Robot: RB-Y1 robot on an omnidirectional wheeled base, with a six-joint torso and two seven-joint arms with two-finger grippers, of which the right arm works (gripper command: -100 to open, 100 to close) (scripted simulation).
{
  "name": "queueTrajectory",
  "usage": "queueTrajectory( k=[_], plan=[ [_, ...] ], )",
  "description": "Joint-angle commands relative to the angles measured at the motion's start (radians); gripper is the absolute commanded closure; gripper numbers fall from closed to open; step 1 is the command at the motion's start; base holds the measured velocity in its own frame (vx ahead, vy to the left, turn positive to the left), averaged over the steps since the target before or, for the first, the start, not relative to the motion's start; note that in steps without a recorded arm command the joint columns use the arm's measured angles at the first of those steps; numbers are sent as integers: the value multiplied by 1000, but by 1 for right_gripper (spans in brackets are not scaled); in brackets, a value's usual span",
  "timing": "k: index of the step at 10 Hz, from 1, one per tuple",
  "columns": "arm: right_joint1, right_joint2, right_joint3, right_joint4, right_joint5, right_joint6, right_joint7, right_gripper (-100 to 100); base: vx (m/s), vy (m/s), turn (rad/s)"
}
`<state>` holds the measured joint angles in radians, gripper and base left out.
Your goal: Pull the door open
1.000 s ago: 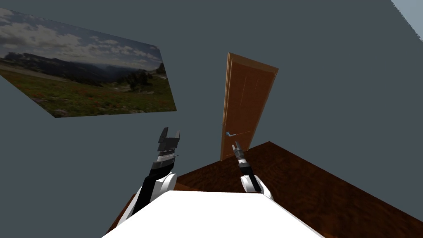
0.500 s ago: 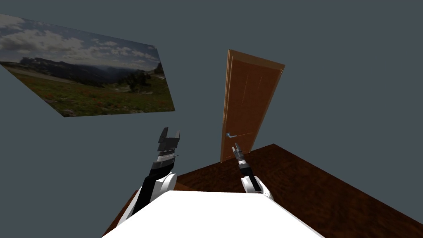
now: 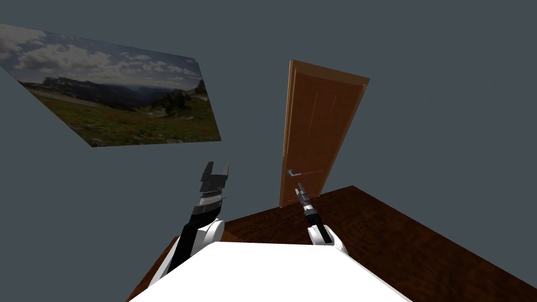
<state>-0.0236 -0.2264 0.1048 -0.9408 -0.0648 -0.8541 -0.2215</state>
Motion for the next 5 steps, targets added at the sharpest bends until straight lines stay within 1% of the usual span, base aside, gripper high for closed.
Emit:
queueTrajectory(
  k=[1,5],
  plan=[
    [-16,-5,4,50,1,-7,-3,-100,46,-106,119],
    [-59,-20,12,176,2,-27,-15,-100,54,-100,99]
  ],
)
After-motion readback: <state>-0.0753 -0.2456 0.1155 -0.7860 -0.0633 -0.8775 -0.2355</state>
